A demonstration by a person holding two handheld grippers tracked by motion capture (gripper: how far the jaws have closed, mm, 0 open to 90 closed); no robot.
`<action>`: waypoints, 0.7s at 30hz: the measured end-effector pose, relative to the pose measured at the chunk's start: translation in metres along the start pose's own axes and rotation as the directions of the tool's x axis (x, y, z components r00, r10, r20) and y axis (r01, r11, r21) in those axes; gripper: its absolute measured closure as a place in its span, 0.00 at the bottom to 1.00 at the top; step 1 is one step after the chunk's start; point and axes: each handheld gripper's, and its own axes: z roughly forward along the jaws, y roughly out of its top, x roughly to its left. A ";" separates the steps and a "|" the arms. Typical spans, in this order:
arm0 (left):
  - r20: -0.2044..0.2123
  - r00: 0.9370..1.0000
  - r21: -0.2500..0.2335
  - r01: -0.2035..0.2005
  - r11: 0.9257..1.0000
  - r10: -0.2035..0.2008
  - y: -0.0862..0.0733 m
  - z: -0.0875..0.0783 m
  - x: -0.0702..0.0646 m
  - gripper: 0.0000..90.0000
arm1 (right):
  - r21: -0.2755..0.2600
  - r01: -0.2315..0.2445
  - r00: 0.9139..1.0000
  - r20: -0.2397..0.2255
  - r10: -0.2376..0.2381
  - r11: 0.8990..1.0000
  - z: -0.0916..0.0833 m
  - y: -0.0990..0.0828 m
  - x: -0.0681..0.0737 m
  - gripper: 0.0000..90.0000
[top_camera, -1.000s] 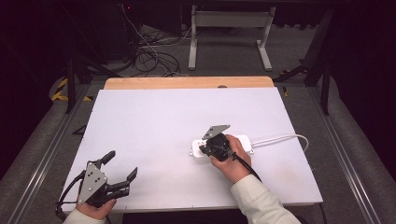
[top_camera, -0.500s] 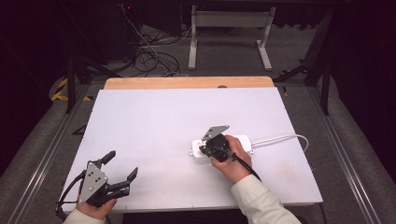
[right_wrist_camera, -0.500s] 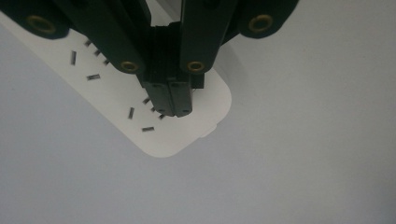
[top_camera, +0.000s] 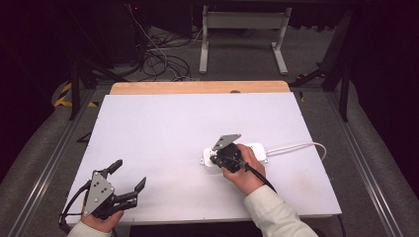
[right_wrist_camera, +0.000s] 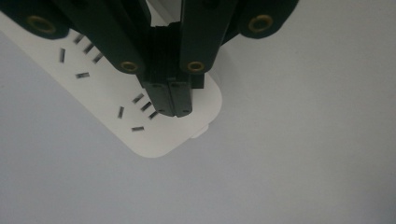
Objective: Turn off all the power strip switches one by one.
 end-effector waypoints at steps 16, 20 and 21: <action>0.003 1.000 -0.001 0.004 1.000 -0.004 0.000 0.000 0.001 0.16 | -0.167 0.026 0.999 -0.014 -0.028 0.986 -0.032 0.008 0.004 1.00; 0.001 1.000 0.001 -0.002 1.000 0.002 0.000 0.001 0.002 0.16 | -0.193 0.023 0.999 -0.018 -0.027 0.981 -0.039 0.009 0.003 0.89; 0.000 1.000 0.001 -0.006 1.000 0.006 0.000 0.001 0.003 0.16 | -0.204 0.021 0.999 -0.026 -0.027 0.979 -0.040 0.009 0.003 0.87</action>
